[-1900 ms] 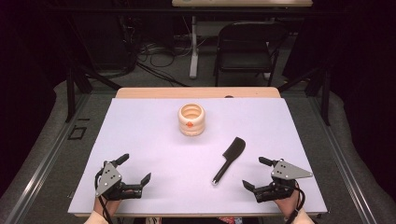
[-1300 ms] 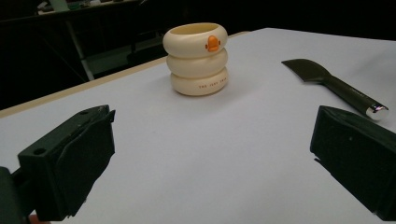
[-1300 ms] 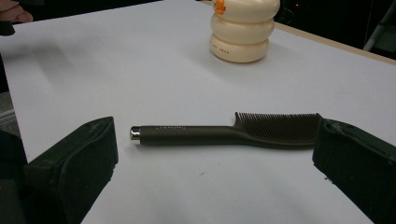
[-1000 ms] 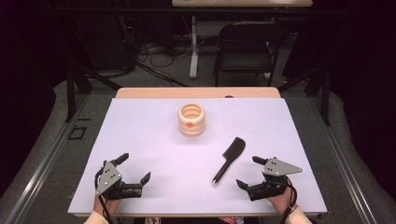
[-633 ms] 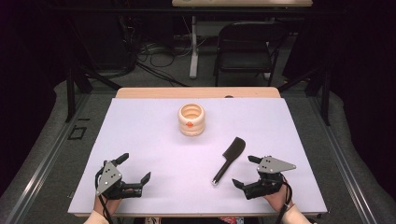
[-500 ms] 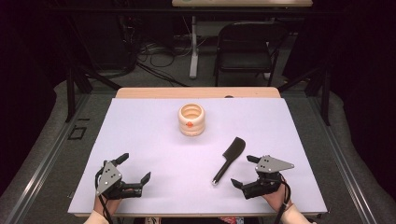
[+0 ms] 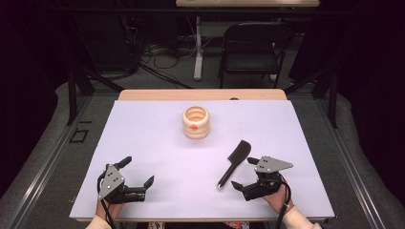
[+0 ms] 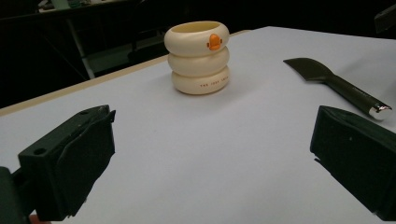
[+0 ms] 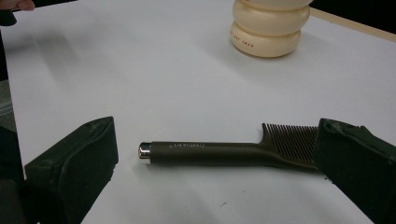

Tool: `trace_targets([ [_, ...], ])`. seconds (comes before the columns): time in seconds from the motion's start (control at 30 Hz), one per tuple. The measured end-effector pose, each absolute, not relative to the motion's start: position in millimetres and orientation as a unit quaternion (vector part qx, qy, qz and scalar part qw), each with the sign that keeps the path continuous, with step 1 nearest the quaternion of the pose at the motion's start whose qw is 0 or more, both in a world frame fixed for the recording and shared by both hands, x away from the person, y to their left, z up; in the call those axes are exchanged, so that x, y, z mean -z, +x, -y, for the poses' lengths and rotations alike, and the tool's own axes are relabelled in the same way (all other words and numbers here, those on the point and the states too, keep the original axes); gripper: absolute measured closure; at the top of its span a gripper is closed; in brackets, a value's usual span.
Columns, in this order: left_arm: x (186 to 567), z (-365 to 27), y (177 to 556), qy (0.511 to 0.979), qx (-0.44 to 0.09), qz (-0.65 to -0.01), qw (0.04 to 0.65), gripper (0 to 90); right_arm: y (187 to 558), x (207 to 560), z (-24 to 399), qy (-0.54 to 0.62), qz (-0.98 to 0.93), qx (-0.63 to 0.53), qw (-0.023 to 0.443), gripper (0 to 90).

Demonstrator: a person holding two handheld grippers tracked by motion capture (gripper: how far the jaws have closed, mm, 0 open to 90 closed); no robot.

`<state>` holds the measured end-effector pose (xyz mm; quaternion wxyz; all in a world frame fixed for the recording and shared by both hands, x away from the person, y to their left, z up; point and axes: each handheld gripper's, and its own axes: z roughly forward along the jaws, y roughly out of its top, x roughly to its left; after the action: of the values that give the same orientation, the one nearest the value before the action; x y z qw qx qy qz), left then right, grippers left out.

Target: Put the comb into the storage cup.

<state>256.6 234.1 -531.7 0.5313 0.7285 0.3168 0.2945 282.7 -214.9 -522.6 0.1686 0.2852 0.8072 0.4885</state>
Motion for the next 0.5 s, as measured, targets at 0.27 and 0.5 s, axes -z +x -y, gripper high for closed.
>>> trace_targets([
  [0.27,531,-235,257,0.729,-0.296,-0.316,0.531,0.0,286,523,206,0.281,-0.813,-0.484,0.164,0.0],
  [0.5,531,-234,257,0.729,-0.296,-0.316,0.531,0.0,288,524,200,0.277,-0.817,-0.479,0.16,0.0],
])
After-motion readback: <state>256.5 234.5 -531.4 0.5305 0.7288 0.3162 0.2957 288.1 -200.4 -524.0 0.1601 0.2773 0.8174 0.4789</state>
